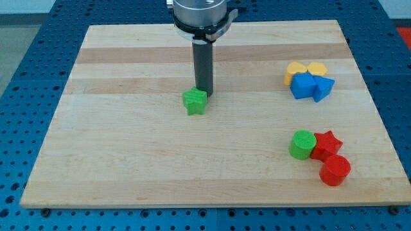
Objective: Push the green star into the red blocks
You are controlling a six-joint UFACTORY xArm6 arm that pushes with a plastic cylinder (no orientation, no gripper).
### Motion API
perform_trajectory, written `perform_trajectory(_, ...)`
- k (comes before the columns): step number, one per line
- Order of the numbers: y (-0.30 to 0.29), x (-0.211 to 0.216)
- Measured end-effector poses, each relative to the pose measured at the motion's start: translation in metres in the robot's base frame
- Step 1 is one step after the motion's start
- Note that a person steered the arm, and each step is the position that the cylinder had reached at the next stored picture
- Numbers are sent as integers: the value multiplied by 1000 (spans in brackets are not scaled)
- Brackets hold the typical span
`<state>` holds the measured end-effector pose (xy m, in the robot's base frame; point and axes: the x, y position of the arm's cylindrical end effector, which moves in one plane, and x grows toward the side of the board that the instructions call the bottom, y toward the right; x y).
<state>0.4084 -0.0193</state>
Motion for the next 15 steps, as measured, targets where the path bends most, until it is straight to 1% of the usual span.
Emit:
perform_trajectory(1,0,10)
perform_trajectory(2,0,41)
perform_trajectory(3,-7,6)
perform_trajectory(4,-43,-9)
perform_trajectory(5,-55,37)
perform_trajectory(6,-20,85)
perform_trajectory(7,2,111)
perform_trajectory(8,-10,105)
perform_trajectory(9,-17,85)
perform_trajectory(10,-1,96)
perform_trajectory(11,31,130)
perform_trajectory(12,50,154)
perform_trajectory(13,48,165)
perform_trajectory(14,16,166)
perform_trajectory(15,8,167)
